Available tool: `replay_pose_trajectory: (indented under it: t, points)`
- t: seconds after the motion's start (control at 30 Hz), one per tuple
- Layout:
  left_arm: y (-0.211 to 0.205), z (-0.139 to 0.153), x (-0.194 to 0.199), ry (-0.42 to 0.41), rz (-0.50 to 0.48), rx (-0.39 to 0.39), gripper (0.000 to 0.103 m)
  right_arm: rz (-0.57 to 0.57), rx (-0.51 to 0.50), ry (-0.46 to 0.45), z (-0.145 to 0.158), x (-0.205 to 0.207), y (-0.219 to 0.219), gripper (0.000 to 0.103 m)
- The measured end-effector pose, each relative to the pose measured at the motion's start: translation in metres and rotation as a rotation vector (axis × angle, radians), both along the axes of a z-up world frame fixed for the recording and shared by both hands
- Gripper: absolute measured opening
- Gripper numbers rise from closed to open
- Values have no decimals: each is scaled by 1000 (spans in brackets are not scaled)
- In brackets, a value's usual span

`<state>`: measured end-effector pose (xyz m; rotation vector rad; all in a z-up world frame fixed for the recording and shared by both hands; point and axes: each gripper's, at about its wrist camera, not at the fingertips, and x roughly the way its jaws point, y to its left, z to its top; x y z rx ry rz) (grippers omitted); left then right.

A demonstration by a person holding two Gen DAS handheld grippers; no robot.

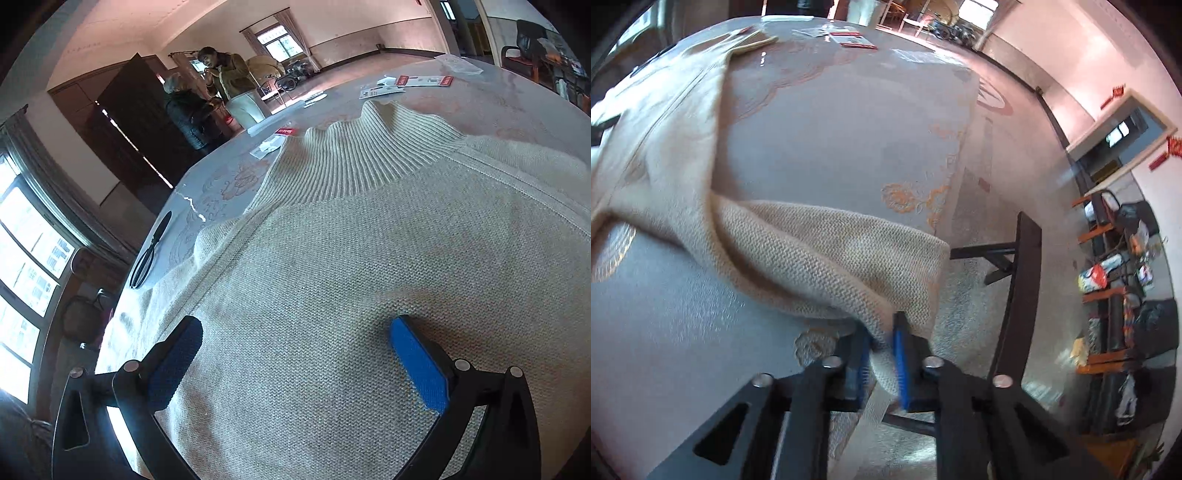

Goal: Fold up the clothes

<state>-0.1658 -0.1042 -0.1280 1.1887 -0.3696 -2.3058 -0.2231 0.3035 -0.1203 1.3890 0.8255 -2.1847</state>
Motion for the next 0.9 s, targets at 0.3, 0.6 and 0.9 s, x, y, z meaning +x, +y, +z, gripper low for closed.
replay_pose_trajectory:
  t: [0.3,0.6,0.9]
  points:
    - [-4,0,10,16,17,12,103,-52,-188,-146,105,6,21,6]
    - [-3,-2,14,50,49,-1,103,-236,-220,-308,102,-81,47,15]
    - [4,-2,15,49,53,-39,103,-74,-248,-196,89,-75,-27,19]
